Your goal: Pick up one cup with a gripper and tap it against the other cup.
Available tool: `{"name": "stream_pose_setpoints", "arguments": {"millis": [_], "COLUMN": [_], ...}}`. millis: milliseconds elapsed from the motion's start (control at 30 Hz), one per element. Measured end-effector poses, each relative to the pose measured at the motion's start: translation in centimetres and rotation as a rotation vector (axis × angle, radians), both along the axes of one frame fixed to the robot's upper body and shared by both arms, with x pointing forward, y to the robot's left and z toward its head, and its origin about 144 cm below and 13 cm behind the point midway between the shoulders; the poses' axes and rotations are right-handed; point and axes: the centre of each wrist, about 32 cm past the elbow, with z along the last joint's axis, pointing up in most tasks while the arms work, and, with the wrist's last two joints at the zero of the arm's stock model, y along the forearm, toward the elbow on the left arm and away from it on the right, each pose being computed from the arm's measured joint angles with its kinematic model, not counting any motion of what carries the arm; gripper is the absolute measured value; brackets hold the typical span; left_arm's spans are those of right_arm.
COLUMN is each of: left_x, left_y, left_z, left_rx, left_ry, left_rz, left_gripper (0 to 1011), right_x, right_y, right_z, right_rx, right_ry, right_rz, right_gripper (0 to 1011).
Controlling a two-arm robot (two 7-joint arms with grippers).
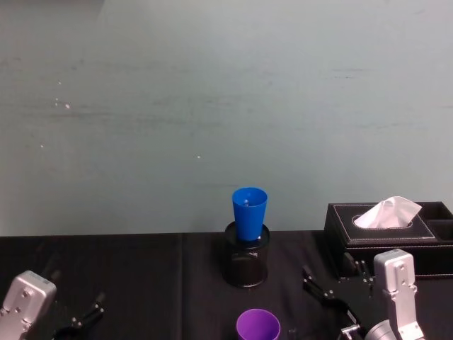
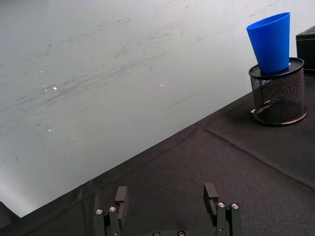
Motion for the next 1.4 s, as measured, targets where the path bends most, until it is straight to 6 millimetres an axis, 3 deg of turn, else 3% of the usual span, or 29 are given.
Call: {"name": "stream_pose_setpoints", "arguments": {"millis": [1400], "left_x": [0.00], "left_y": [0.00], "left_z": [0.00], "left_rx": [0.000], "left_ry": [0.000], "left_rz": [0.000], "left_gripper": [1000], "right_x": [0.15], "right_y": [0.17], "right_z": [-0.13], "right_rx": [0.003], "right_ry": [0.015], "right_rz": [-0.002], "right_gripper": [1003]}}
